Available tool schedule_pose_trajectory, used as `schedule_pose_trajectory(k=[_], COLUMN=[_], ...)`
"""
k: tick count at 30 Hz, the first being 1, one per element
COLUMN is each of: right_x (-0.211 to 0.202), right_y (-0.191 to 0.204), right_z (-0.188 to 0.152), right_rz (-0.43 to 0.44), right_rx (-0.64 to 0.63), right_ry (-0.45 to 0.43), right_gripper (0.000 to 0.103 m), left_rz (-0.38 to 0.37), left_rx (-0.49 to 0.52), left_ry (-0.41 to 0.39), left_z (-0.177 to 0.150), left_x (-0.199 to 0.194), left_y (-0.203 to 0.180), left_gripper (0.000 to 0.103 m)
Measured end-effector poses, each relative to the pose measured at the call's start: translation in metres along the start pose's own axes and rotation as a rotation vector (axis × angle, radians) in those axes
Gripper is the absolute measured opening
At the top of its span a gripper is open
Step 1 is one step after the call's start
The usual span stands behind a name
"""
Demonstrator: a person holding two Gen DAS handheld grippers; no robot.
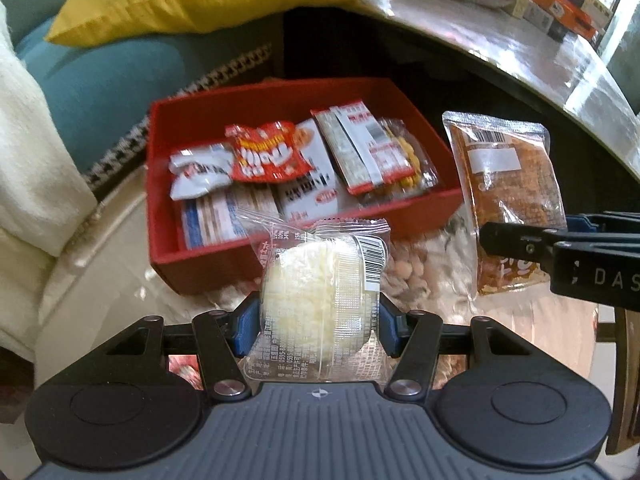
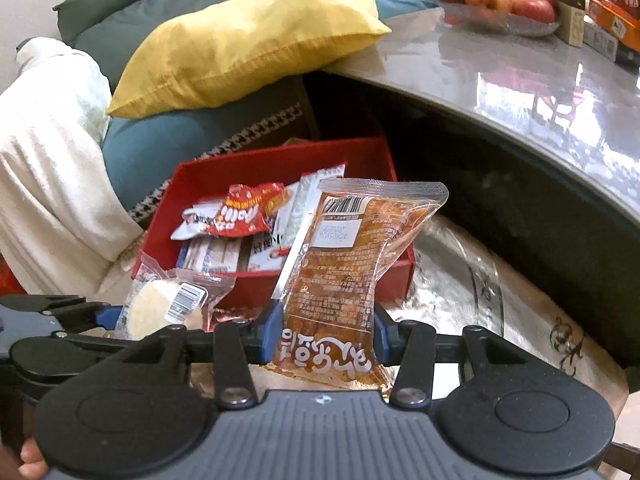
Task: Organize snacks
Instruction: 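Lift the bun and brown bread packets over the red tray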
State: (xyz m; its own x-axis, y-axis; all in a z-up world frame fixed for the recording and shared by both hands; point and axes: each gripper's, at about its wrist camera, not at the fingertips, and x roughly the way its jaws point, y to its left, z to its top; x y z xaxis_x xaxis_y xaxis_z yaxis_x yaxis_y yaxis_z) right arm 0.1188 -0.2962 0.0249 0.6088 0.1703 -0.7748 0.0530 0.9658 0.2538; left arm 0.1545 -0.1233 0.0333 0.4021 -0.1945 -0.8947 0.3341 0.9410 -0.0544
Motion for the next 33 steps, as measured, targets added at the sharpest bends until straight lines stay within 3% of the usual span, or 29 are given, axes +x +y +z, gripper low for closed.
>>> schedule_pose_trajectory(k=[20, 33], right_x=[-0.006, 0.001], right_y=[0.021, 0.017], right_z=[0.041, 0.064], right_rz=[0.053, 0.044], right_rx=[-0.008, -0.005], right_ry=[-0.108, -0.14], right_gripper=[0.042, 0.042], left_rz=[0.05, 0.107], left_rx=[-0.061, -0.091], left_ry=[-0.132, -0.189], left_z=[0.037, 0.066], left_x=[-0.021, -0.02], left_y=[0.009, 0.014], left_gripper=[0.065, 0.065])
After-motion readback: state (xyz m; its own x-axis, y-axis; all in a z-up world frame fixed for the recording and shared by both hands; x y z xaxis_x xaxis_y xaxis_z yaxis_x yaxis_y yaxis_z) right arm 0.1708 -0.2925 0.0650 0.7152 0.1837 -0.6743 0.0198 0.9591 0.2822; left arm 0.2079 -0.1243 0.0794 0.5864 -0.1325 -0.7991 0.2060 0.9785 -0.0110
